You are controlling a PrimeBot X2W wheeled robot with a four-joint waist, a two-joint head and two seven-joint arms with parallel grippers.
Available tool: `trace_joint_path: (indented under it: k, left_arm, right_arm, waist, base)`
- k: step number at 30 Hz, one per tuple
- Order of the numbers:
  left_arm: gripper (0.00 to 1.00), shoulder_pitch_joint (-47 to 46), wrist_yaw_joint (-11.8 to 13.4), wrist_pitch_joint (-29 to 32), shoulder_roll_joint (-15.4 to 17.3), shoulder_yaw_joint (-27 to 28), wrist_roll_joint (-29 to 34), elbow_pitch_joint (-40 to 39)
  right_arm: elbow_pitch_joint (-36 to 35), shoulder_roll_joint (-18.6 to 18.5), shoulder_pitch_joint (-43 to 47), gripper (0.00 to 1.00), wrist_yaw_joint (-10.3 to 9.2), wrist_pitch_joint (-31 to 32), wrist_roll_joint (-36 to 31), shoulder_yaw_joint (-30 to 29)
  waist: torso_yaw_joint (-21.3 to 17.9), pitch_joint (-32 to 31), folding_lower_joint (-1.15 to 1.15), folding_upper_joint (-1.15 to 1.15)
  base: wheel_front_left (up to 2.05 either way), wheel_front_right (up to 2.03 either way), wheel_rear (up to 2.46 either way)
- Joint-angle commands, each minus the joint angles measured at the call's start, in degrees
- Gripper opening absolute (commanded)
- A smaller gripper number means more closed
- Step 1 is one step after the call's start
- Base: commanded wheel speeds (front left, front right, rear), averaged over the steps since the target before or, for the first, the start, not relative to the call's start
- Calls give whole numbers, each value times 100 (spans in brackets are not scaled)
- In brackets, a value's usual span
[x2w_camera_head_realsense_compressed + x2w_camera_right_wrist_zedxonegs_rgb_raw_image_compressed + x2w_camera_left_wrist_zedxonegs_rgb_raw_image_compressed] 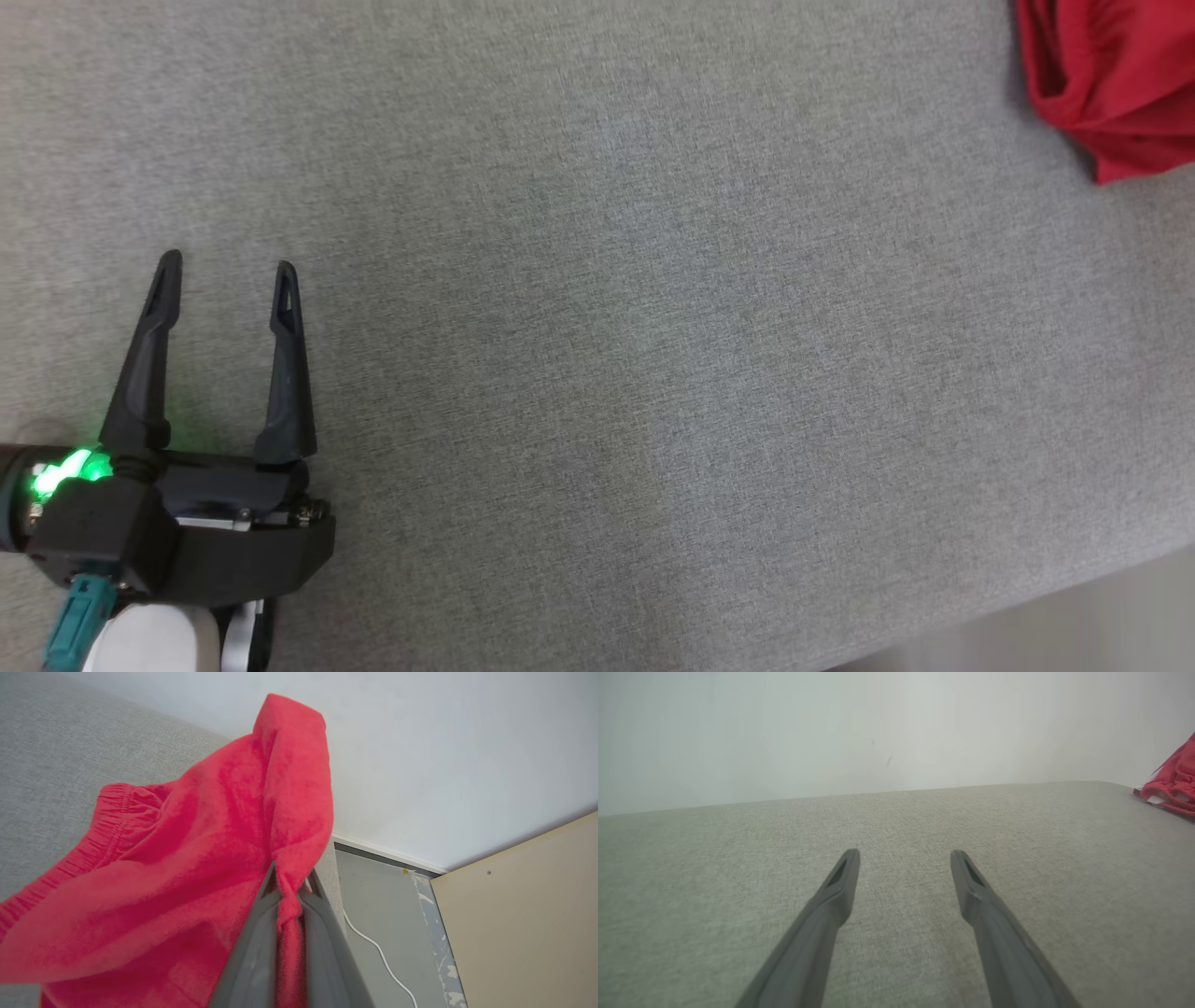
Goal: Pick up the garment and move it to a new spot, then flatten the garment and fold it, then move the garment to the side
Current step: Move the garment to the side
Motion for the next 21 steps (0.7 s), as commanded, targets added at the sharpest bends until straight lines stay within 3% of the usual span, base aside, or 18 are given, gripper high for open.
trace_joint_path:
  k: [1,5,6,7,8,21]
  left_arm:
    - [100,59,15,-1,25,-18,60,31]
    - [100,70,35,0,46,-17,74,-23]
    - [100,76,40,1,53,-6,69,-46]
    - [100,84,49,1,54,-3,63,-54]
    - [100,89,53,1,55,-3,57,-57]
    - [100,183,104,1,-50,-50,-78,102]
  right_arm:
    - [51,-2,-100,0,-16,-22,9,22]
    - [303,88,-372,0,-16,-52,-37,85]
    - [422,132,-468,44,-16,-76,-73,129]
    - [495,136,-521,44,-16,-93,-105,159]
    - [556,157,-564,100,-16,-122,-124,188]
    - [805,324,-637,100,-16,-594,-15,183]
  waist:
    - [-92,129,0,-1]
    - [-55,152,0,-1]
    - [-42,156,0,-1]
    - [-33,158,0,-1]
    - [-23,155,0,-1]
    - [109,-278,0,-1]
  base:
    - [0,0,0]
    - [0,0,0]
    - [0,0,0]
    - [0,0,0]
    - [0,0,0]
    - [0,0,0]
